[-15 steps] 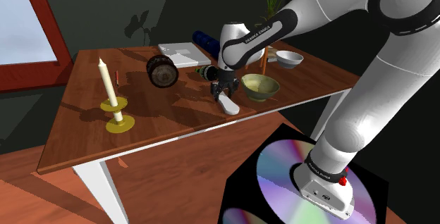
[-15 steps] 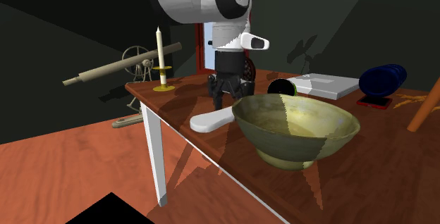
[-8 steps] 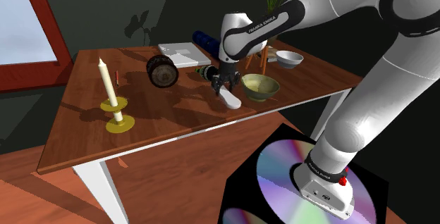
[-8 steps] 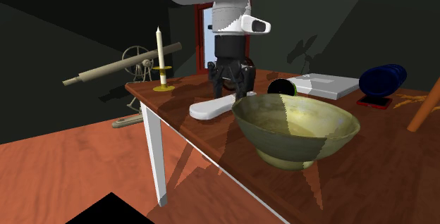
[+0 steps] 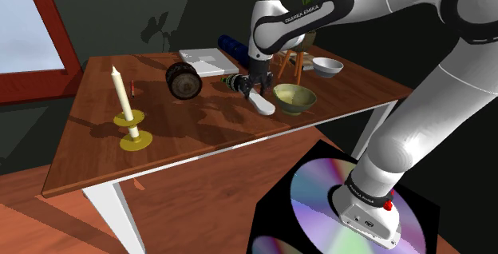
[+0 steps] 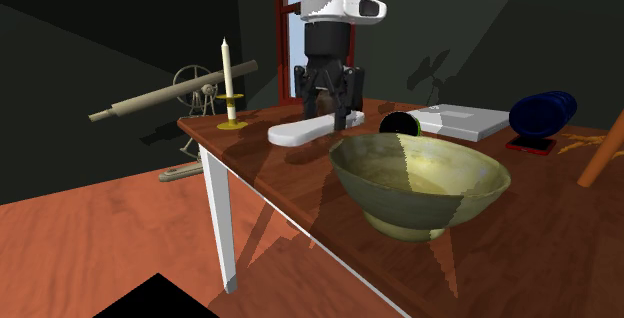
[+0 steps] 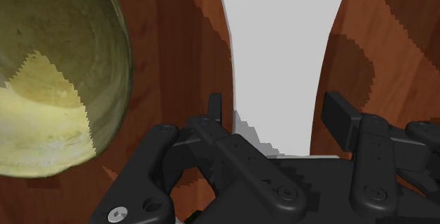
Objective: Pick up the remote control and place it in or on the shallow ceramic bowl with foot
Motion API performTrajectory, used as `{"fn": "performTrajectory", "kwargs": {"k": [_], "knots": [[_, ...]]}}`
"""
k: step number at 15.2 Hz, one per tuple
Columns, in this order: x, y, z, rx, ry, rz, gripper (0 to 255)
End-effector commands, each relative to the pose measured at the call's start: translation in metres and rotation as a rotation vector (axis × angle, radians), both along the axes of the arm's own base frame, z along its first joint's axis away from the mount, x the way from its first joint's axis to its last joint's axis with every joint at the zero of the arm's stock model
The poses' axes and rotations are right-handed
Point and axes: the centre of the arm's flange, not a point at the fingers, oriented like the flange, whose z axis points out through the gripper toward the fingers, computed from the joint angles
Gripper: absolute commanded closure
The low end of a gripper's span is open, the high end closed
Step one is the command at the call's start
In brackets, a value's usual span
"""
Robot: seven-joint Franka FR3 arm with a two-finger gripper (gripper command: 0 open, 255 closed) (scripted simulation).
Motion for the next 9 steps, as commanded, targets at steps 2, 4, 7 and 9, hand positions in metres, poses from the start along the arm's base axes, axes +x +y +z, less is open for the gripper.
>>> {"fn": "performTrajectory", "kwargs": {"k": [2,4,7,9], "knots": [[-0.001,0.000,0.017,0.000,0.000,0.000,255],[-0.001,0.000,0.028,0.000,0.000,0.000,255],[-0.001,0.000,0.044,0.000,0.000,0.000,255],[-0.001,0.000,0.054,0.000,0.000,0.000,255]]}}
